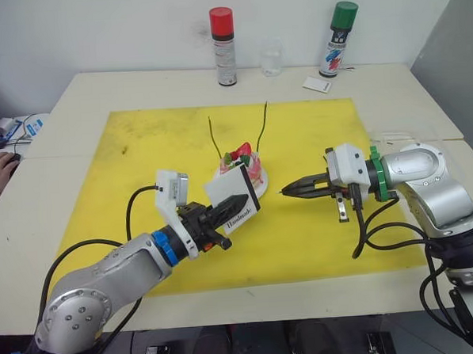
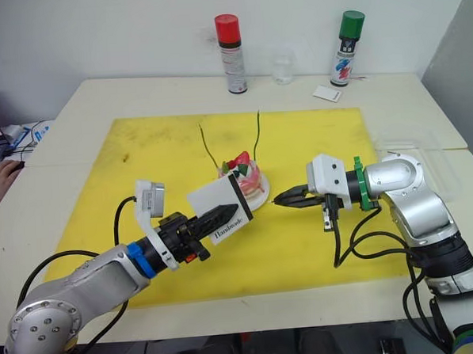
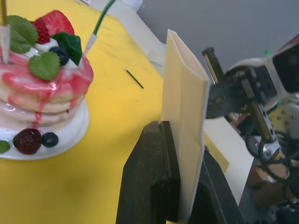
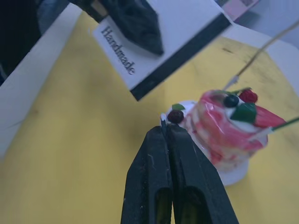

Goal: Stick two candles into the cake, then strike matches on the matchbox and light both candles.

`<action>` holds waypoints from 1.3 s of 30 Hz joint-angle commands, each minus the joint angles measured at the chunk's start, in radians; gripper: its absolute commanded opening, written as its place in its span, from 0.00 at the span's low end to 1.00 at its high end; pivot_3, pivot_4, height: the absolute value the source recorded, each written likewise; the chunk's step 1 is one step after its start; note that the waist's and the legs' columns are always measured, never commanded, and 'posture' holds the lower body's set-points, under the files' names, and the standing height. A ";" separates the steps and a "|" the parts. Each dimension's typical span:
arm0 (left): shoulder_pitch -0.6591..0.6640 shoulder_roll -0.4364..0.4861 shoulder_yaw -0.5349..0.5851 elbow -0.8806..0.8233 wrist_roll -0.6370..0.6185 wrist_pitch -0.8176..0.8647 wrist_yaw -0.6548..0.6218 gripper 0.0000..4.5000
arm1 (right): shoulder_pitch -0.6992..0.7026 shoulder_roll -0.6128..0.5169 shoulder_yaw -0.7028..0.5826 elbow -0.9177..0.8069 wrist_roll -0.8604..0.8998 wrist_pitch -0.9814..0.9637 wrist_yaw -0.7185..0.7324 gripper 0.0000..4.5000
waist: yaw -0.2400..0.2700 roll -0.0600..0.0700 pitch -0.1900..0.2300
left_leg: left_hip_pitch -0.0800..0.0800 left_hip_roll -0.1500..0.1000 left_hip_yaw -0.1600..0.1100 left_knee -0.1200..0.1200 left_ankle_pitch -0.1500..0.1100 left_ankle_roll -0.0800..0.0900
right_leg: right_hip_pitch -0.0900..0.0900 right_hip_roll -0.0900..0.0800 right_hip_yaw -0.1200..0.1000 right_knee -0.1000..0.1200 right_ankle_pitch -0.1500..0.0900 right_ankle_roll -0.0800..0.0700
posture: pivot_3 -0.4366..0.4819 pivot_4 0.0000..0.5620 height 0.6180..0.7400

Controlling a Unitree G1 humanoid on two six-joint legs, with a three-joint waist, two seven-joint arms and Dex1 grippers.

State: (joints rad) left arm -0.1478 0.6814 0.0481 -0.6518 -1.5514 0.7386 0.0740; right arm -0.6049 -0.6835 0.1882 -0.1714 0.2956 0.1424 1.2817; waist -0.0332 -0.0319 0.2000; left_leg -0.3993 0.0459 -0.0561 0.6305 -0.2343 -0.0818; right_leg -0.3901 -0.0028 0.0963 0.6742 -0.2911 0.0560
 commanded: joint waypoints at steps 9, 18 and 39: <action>-0.082 -0.006 0.007 0.011 -0.071 0.009 -0.011 0.00 | -0.028 0.022 0.021 -0.056 -0.038 -0.024 -0.044 0.01 | 0.001 0.000 0.000 | 0.000 0.000 0.000 0.000 0.000 0.000 | 0.000 0.000 0.000 0.001 0.000 0.000 | 0.48 0.27 1.00; -0.083 -0.009 0.003 0.020 -0.060 0.027 -0.019 0.00 | -0.069 0.038 0.005 -0.039 -0.020 -0.018 -0.063 0.01 | 0.002 0.000 0.000 | 0.000 0.000 -0.001 0.001 0.000 0.000 | 0.000 0.000 0.000 0.001 0.000 0.000 | 0.48 0.27 1.00; -0.115 -0.022 -0.008 0.007 -0.089 0.028 -0.006 0.00 | -0.052 0.017 0.067 -0.036 -0.115 -0.066 -0.045 0.01 | 0.002 0.000 0.000 | 0.001 0.000 0.000 0.001 0.000 0.000 | 0.000 0.000 0.000 0.002 0.000 0.000 | 0.48 0.27 1.00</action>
State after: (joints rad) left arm -0.2445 0.6703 0.0450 -0.6159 -1.6103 0.7753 0.0768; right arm -0.6639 -0.6575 0.2419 -0.1902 0.1953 0.0942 1.2245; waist -0.0315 -0.0319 0.2000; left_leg -0.3986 0.0460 -0.0566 0.6318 -0.2342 -0.0820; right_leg -0.3900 -0.0028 0.0960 0.6768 -0.2910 0.0559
